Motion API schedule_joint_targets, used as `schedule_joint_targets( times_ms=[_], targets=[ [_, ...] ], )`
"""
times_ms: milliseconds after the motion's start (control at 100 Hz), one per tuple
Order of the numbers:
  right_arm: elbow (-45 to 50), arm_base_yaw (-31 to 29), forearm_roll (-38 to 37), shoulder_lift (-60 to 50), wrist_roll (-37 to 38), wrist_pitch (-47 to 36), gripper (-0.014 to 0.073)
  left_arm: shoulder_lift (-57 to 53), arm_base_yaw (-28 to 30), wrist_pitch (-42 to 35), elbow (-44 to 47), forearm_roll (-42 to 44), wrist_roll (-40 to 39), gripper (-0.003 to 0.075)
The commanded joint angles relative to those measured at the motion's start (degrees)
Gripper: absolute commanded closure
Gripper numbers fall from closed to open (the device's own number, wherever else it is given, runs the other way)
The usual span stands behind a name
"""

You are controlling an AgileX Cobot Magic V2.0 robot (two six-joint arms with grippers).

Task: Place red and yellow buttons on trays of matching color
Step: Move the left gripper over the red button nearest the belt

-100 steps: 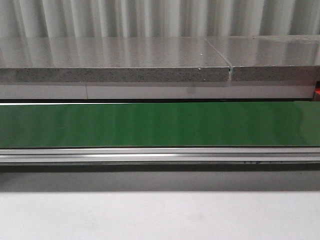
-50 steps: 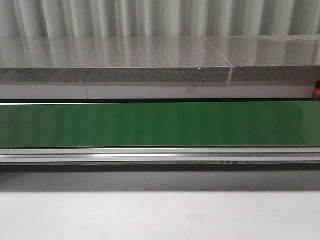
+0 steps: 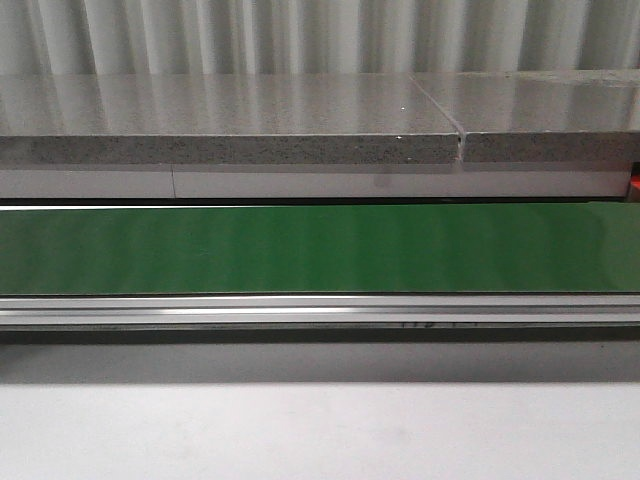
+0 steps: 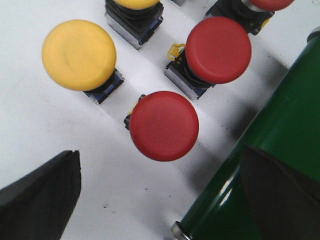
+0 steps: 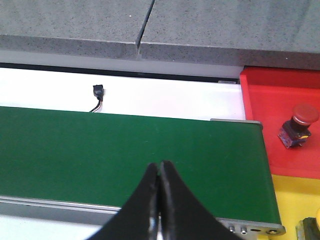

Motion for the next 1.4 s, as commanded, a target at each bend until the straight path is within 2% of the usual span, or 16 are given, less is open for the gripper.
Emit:
schedule_joint_targets(
  times_ms=[0, 1390],
  targets=[
    [-1.4, 0.0, 0.3, -0.1, -0.5, -3.8, 0.0662, -1.2, 0.2, -3.3, -1.9, 0.0, 0.0, 0.0101],
    [-1.4, 0.0, 0.3, -0.1, -0.5, -3.8, 0.0662, 3.5, 1.2, -6.2, -3.2, 0.4, 0.1, 0.0101]
  ],
)
